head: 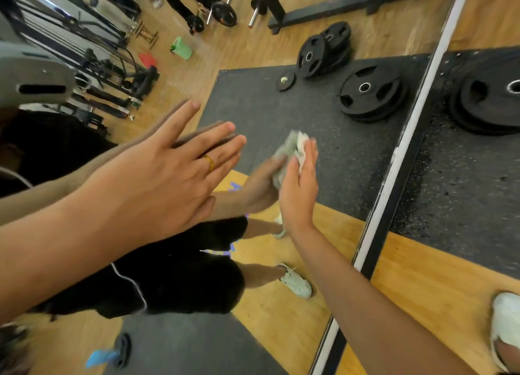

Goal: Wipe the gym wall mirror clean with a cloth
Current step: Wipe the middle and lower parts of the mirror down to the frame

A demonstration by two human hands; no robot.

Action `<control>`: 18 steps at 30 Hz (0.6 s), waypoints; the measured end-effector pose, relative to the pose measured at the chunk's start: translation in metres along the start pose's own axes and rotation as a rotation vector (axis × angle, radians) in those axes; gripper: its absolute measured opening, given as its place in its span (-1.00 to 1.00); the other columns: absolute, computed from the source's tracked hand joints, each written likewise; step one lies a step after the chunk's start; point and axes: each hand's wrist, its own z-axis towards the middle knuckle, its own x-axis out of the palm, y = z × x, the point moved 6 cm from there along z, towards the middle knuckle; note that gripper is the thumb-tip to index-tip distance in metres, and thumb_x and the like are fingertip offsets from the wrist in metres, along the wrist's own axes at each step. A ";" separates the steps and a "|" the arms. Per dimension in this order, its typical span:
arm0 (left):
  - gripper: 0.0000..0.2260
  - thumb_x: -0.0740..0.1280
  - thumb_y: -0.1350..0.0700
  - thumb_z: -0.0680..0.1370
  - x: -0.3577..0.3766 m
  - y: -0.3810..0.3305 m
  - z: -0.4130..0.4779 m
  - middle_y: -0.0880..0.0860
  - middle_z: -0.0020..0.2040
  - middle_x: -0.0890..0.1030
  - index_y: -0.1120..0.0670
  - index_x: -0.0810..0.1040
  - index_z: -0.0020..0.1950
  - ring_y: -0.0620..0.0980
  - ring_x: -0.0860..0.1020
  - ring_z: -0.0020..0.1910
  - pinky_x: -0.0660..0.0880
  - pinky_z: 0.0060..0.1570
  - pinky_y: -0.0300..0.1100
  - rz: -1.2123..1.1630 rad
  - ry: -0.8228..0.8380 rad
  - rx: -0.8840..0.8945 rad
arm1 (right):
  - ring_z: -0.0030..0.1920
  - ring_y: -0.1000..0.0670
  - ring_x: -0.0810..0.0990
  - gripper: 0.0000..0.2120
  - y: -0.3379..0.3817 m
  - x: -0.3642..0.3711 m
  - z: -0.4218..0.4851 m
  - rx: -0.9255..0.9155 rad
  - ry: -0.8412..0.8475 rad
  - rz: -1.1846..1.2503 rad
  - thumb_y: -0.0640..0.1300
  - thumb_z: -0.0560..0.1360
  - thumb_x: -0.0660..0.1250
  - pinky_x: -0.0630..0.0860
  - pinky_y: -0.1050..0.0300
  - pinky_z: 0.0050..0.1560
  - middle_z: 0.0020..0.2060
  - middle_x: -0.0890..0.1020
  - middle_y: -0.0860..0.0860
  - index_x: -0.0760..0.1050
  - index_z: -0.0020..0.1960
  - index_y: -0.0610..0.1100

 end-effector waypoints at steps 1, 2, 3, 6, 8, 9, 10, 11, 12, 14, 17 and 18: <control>-0.39 0.00 -0.06 0.63 0.018 -0.012 0.008 0.25 0.59 0.30 0.28 0.34 0.57 0.25 0.22 0.61 -0.09 0.57 0.38 0.023 0.137 0.020 | 0.50 0.45 0.02 -0.52 0.031 0.006 0.013 -0.116 0.033 0.002 -0.17 0.74 0.10 0.08 0.45 0.49 0.66 0.13 -0.01 0.16 0.65 -0.14; -0.38 -0.01 -0.07 0.64 0.027 -0.009 0.005 0.25 0.60 0.30 0.28 0.33 0.58 0.24 0.21 0.62 -0.12 0.57 0.38 0.065 0.236 0.010 | 0.52 0.43 0.02 -0.52 0.064 0.013 0.025 -0.251 0.078 0.011 -0.19 0.73 0.12 0.07 0.44 0.49 0.65 0.15 -0.05 0.19 0.63 -0.17; -0.38 -0.01 -0.07 0.64 0.033 -0.010 0.005 0.25 0.60 0.30 0.28 0.33 0.57 0.24 0.21 0.62 -0.12 0.57 0.38 0.029 0.246 0.023 | 0.59 0.28 0.04 -0.53 0.093 0.020 0.034 -0.379 0.127 0.017 -0.21 0.72 0.13 0.06 0.29 0.58 0.64 0.18 -0.10 0.21 0.62 -0.21; -0.39 -0.01 -0.05 0.64 0.030 -0.009 0.009 0.27 0.59 0.30 0.31 0.34 0.56 0.26 0.21 0.61 -0.11 0.57 0.39 0.009 0.195 0.005 | 0.66 -0.14 0.02 -0.54 0.127 0.038 0.053 -0.636 0.215 -0.037 -0.24 0.72 0.14 0.04 -0.28 0.62 0.61 0.23 -0.22 0.22 0.60 -0.29; -0.40 -0.02 -0.03 0.65 0.030 -0.014 0.009 0.28 0.59 0.29 0.31 0.33 0.56 0.26 0.21 0.61 -0.10 0.56 0.40 -0.010 0.157 0.029 | 0.65 -0.02 0.03 -0.53 0.096 0.029 0.059 -0.560 0.167 -0.078 -0.20 0.73 0.12 0.04 -0.16 0.65 0.62 0.23 -0.17 0.21 0.61 -0.25; -0.40 -0.02 -0.03 0.65 0.033 -0.015 0.008 0.27 0.60 0.28 0.31 0.32 0.56 0.26 0.21 0.62 -0.09 0.56 0.41 -0.001 0.168 0.042 | 0.64 0.05 0.03 -0.53 0.071 0.018 0.061 -0.460 0.124 -0.075 -0.16 0.73 0.11 0.05 0.02 0.65 0.63 0.21 -0.12 0.19 0.63 -0.19; -0.40 -0.02 -0.03 0.65 0.034 -0.014 0.008 0.27 0.61 0.26 0.31 0.31 0.57 0.25 0.19 0.63 -0.09 0.56 0.41 0.012 0.193 0.035 | 0.64 0.09 0.02 -0.52 0.046 0.006 0.061 -0.340 0.080 -0.052 -0.11 0.73 0.10 0.06 0.17 0.62 0.64 0.20 -0.06 0.18 0.64 -0.14; -0.40 -0.02 -0.03 0.65 0.033 -0.013 0.009 0.26 0.62 0.23 0.31 0.28 0.59 0.24 0.16 0.64 -0.10 0.56 0.40 0.023 0.181 0.039 | 0.64 0.10 0.02 -0.51 0.024 -0.004 0.061 -0.209 0.035 -0.021 -0.08 0.74 0.09 0.07 0.23 0.61 0.65 0.18 -0.01 0.16 0.65 -0.10; -0.40 -0.03 -0.03 0.66 0.033 -0.013 0.010 0.26 0.63 0.21 0.30 0.27 0.59 0.24 0.13 0.64 -0.11 0.56 0.40 0.034 0.179 0.049 | 0.64 0.09 0.02 -0.52 0.009 -0.010 0.061 -0.089 -0.005 0.004 -0.08 0.75 0.08 0.09 0.18 0.61 0.65 0.18 0.02 0.15 0.65 -0.08; -0.40 -0.02 -0.03 0.65 0.032 -0.012 0.009 0.26 0.63 0.21 0.30 0.28 0.59 0.24 0.14 0.64 -0.09 0.56 0.40 0.037 0.177 0.044 | 0.65 0.07 0.01 -0.52 0.004 -0.011 0.062 0.047 -0.054 0.018 -0.12 0.75 0.08 0.08 0.08 0.61 0.65 0.16 0.03 0.15 0.65 -0.09; -0.41 0.01 -0.02 0.64 0.030 -0.013 0.009 0.26 0.61 0.27 0.30 0.35 0.55 0.24 0.19 0.62 -0.09 0.57 0.39 0.010 0.137 0.037 | 0.66 0.03 -0.01 -0.50 0.059 0.009 0.053 -0.168 -0.008 -0.013 -0.14 0.72 0.12 0.02 0.17 0.62 0.63 0.13 0.08 0.16 0.64 -0.16; -0.42 0.03 -0.01 0.63 0.029 -0.013 0.009 0.26 0.59 0.29 0.31 0.38 0.54 0.25 0.20 0.62 -0.10 0.57 0.38 0.001 0.126 0.040 | 0.65 0.02 -0.03 -0.49 0.081 0.019 0.046 -0.303 0.056 -0.021 -0.15 0.72 0.12 0.01 0.11 0.64 0.60 0.12 0.12 0.16 0.64 -0.18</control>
